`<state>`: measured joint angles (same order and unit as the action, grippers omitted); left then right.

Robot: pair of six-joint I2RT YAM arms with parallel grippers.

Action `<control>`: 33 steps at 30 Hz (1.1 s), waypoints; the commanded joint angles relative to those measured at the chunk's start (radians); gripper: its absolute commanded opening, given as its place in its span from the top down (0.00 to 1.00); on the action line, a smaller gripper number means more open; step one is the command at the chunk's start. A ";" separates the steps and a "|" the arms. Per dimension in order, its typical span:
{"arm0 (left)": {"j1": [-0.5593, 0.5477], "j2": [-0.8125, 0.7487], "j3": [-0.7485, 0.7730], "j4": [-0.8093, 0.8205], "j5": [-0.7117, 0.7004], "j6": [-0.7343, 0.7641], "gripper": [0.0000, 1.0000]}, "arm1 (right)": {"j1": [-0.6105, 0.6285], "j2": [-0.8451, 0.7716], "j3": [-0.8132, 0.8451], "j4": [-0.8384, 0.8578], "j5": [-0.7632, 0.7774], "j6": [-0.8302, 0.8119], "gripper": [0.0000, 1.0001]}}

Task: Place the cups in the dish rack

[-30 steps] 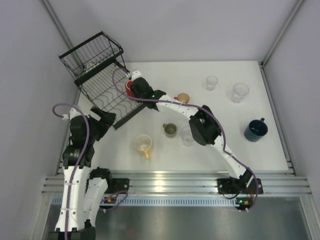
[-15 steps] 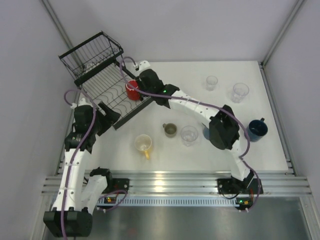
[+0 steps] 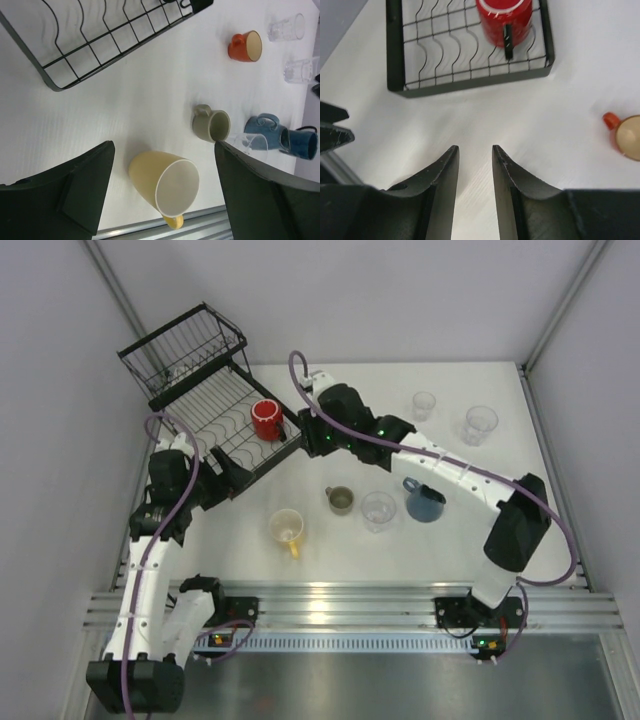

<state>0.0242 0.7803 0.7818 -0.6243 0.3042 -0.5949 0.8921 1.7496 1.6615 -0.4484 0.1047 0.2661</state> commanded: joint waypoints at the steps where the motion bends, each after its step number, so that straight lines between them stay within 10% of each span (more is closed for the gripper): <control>1: -0.003 -0.019 0.045 0.044 0.124 0.056 0.12 | 0.034 -0.074 -0.091 -0.013 -0.130 0.076 0.66; 33: -0.001 -0.098 -0.036 0.043 0.102 0.010 0.05 | 0.212 0.125 -0.134 -0.090 -0.134 0.088 0.56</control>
<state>0.0242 0.6838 0.7601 -0.6212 0.3870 -0.5808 1.0855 1.8542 1.4742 -0.5171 -0.0498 0.3523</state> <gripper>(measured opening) 0.950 0.437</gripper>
